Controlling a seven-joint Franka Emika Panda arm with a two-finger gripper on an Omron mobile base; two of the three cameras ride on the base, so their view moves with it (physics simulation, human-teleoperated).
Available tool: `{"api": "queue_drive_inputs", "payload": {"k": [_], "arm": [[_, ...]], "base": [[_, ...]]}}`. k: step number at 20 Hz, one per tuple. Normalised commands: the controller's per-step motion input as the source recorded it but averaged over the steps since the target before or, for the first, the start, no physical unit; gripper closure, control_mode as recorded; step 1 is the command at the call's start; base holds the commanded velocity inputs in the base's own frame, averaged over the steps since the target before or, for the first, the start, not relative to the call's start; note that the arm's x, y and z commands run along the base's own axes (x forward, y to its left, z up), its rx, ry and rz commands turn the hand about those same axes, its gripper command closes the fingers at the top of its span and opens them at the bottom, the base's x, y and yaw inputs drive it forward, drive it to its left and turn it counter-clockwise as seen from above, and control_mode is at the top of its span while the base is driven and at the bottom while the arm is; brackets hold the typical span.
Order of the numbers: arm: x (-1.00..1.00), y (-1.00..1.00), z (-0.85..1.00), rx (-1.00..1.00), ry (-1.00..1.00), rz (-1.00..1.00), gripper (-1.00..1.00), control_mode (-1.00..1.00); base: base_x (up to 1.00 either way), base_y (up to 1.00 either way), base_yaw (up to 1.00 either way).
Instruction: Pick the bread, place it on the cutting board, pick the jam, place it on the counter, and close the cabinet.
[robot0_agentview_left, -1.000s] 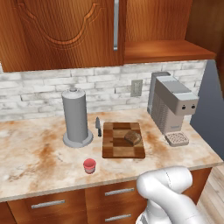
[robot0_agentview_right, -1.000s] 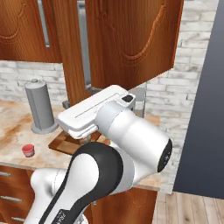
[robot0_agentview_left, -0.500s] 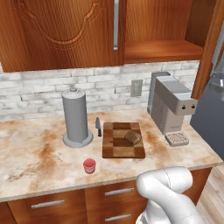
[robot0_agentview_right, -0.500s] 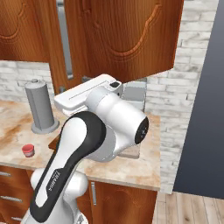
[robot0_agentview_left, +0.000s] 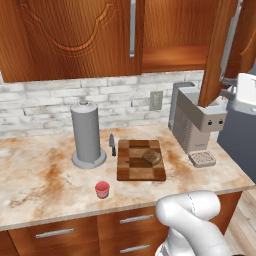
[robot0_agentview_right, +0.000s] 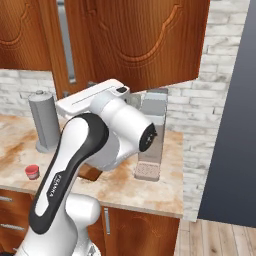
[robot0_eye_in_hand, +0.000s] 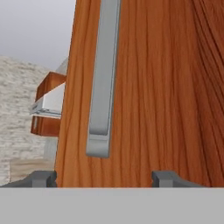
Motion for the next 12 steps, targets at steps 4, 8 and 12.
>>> {"api": "queue_drive_inputs", "payload": {"k": [4, 8, 12], "arm": [[0.26, 0.30, 0.00, 0.00, 0.00, -0.06, -1.00, -1.00], [0.34, 0.33, 0.00, 0.00, 0.00, -0.08, -1.00, -1.00], [0.48, 0.31, 0.00, 0.00, 0.00, -0.08, -1.00, -1.00]], "base": [[0.00, 0.00, 0.00], [0.00, 0.00, 0.00], [0.00, 0.00, 0.00]]}}
